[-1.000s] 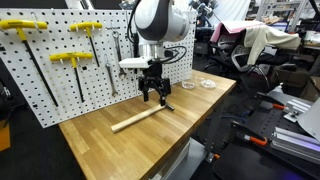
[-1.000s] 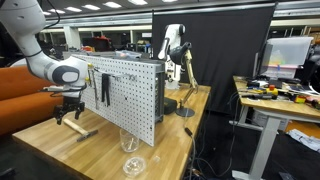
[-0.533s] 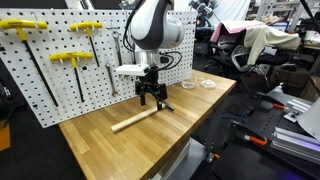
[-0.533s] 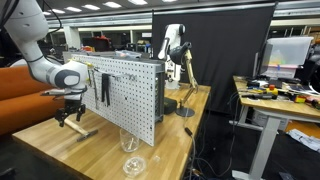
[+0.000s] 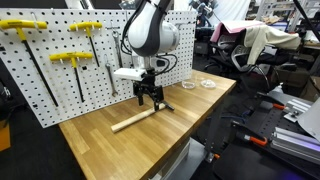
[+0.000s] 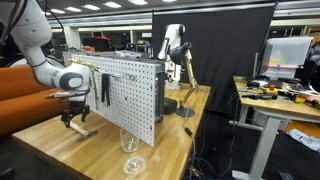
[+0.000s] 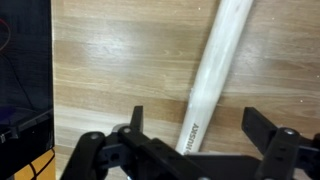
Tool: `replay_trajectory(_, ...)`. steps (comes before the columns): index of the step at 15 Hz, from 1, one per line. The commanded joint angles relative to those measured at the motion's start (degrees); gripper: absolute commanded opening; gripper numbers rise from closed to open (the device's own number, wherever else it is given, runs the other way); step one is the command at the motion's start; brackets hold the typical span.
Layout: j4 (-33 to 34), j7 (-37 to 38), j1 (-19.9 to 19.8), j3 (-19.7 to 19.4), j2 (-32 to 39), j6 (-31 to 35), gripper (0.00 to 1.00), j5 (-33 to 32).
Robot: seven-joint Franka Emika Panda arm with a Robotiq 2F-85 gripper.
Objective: Hang the hammer on the wall
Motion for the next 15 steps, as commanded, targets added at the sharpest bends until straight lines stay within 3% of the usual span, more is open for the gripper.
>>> replay_trajectory(1, 2.05, 1.71, 0.77, -1.28, 1.67, 0.57, 1.00, -0.81)
replay_trajectory(15, 4.41, 5.25, 1.63, -1.98, 6.35, 1.25, 1.00, -0.58)
